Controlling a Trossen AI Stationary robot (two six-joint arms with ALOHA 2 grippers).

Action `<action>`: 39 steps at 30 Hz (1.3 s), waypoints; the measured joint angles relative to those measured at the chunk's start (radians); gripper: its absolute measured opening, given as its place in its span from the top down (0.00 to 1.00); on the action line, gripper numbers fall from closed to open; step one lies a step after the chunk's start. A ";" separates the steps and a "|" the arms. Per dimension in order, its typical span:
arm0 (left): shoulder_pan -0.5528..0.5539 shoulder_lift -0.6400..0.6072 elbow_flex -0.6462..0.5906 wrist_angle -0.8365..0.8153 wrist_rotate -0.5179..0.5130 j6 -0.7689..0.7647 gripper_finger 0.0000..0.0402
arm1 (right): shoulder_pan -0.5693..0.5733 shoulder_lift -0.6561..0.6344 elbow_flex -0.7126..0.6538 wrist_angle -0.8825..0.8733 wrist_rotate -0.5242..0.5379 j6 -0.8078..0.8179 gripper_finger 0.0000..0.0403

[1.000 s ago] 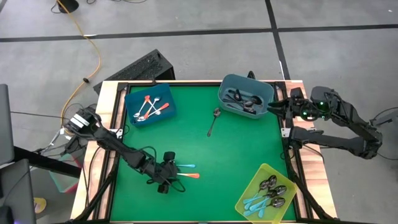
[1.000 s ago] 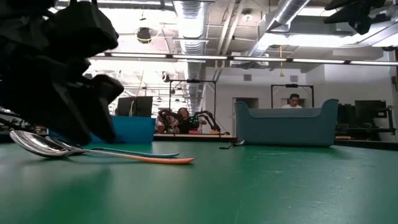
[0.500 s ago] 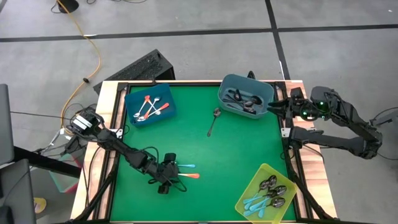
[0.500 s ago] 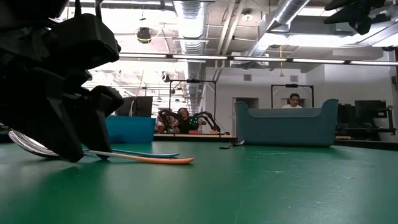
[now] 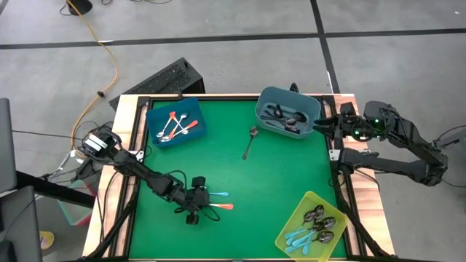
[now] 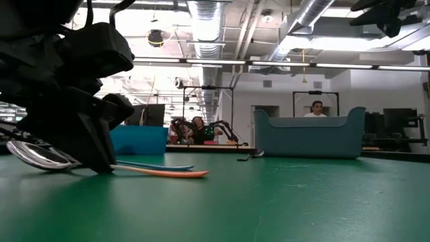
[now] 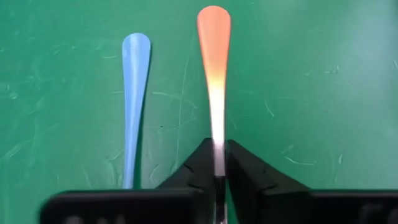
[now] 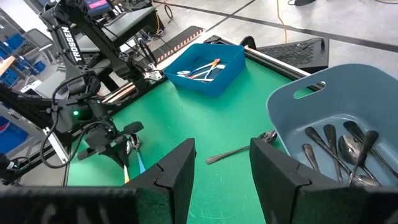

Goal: Sort silverware by color (type)
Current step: Put the orange spoon into the dark blue bin

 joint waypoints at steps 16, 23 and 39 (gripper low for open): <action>0.000 -0.005 -0.003 0.014 0.005 -0.125 1.00 | 0.000 0.000 0.000 0.000 0.018 -0.006 0.59; -0.004 -0.026 -0.004 -0.003 0.004 -0.170 1.00 | 0.000 0.000 0.000 0.000 0.019 -0.009 0.59; -0.003 -0.216 -0.005 -0.116 -0.110 -0.174 1.00 | 0.000 0.000 0.000 0.000 0.024 -0.011 0.59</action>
